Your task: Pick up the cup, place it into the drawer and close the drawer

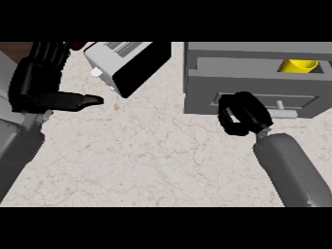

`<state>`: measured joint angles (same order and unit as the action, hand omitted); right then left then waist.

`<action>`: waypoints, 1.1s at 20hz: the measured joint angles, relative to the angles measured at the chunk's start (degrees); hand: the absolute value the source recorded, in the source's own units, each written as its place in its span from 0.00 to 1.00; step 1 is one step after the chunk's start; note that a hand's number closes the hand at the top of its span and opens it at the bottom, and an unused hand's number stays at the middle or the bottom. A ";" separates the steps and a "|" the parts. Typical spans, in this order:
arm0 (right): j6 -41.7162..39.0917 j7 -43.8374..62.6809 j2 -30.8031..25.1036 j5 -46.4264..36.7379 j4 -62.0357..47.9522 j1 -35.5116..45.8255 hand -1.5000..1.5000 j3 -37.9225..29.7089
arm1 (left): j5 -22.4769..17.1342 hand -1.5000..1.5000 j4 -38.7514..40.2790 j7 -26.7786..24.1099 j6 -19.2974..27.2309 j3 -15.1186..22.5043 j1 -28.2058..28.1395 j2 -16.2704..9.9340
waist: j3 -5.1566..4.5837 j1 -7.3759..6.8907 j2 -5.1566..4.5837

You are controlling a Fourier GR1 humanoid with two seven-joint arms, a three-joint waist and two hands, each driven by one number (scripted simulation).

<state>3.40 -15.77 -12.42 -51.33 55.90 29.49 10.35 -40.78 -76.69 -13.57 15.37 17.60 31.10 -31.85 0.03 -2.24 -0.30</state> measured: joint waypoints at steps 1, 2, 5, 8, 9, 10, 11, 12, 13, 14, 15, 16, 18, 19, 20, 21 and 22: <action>0.67 -1.14 0.22 0.03 -3.17 2.07 1.00 -0.85 | 0.17 0.00 -1.22 0.22 0.17 -0.22 -1.13 -0.05 | -0.03 0.00 0.05; 1.26 -2.45 0.25 0.23 -6.33 3.99 1.00 -1.78 | 0.26 0.00 -1.85 -0.13 -0.37 -0.61 -2.33 -0.36 | -0.04 -0.11 0.06; 2.77 -5.09 0.43 0.38 -15.51 9.76 1.00 -4.19 | 0.35 0.00 -1.78 -1.28 -2.46 -1.78 -4.05 -0.84 | -0.15 -0.49 -0.04; 2.77 -7.46 -0.57 1.09 -23.44 14.92 1.00 -6.72 | 0.14 0.00 -1.90 -1.41 -4.05 -2.66 -4.99 -1.22 | -0.10 -1.13 -0.36; 2.75 -8.07 -0.86 1.24 -25.61 16.27 1.00 -7.39 | 0.08 0.00 -1.82 -1.96 -4.84 -2.80 -5.62 -1.16 | -0.09 -1.39 -0.50; 2.44 -8.93 -1.09 1.37 -27.48 17.33 1.00 -7.82 | 0.12 0.00 -1.97 -2.14 -5.02 -3.00 -6.09 -1.18 | -0.09 -1.54 -0.47; 2.03 -9.53 -1.12 1.70 -29.03 18.02 1.00 -8.31 | 0.13 0.00 -2.41 -1.80 -5.03 -2.84 -6.26 -0.97 | -0.11 -1.58 -0.36; 1.70 -10.19 -0.94 2.17 -30.62 18.42 1.00 -8.83 | -0.03 0.00 -2.55 -1.84 -5.94 -3.11 -6.70 -1.42 | -0.03 -1.70 -0.38; 0.94 -10.66 -1.02 2.58 -31.77 19.20 1.00 -9.27 | -0.04 0.00 -2.65 -1.64 -6.08 -3.06 -6.43 -1.20 | -0.04 -1.70 -0.34; 0.58 -11.42 -1.15 2.83 -32.69 19.59 1.00 -9.60 | -0.16 0.00 -2.45 -1.85 -6.70 -3.30 -6.40 -1.23 | -0.10 -1.79 -0.30; -0.02 -12.06 -1.34 3.02 -33.52 20.01 1.00 -9.84 | -0.27 0.00 -2.41 -1.98 -7.06 -3.34 -6.69 -1.07 | -0.14 -1.86 -0.25; -0.36 -12.68 -1.42 3.16 -34.39 20.37 1.00 -10.05 | -0.21 0.00 -2.30 -2.24 -7.50 -3.31 -6.83 -0.91 | -0.20 -1.91 -0.20; -1.60 -13.71 -1.83 3.52 -35.62 20.94 1.00 -10.46 | -0.50 0.00 -2.50 -2.35 -8.52 -3.28 -7.40 -0.80 | -0.27 -2.17 -0.13; -1.58 -14.28 -1.97 3.68 -36.01 20.95 1.00 -10.69 | -0.52 0.00 -2.53 -2.47 -8.92 -3.26 -7.60 -0.78 | -0.35 -2.35 -0.09; -1.47 -15.03 -2.05 3.81 -36.34 21.00 1.00 -10.88 | -0.39 0.00 -2.52 -2.59 -9.11 -3.04 -7.44 -0.44 | -0.39 -2.40 -0.13; -1.70 -15.64 -2.20 4.03 -36.60 21.05 1.00 -11.12 | -0.23 0.00 -2.50 -2.88 -9.27 -2.90 -7.40 -0.17 | -0.42 -2.51 -0.17; -2.11 -16.26 -2.34 4.30 -36.81 21.16 1.00 -11.38 | -0.26 0.00 -2.20 -2.89 -9.60 -3.07 -7.27 -0.31 | -0.43 -2.56 -0.24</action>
<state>1.30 -32.03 -14.76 -47.04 19.09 50.65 -1.03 -41.03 -78.90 -16.47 5.78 14.53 23.83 -32.16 -0.40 -4.80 -0.54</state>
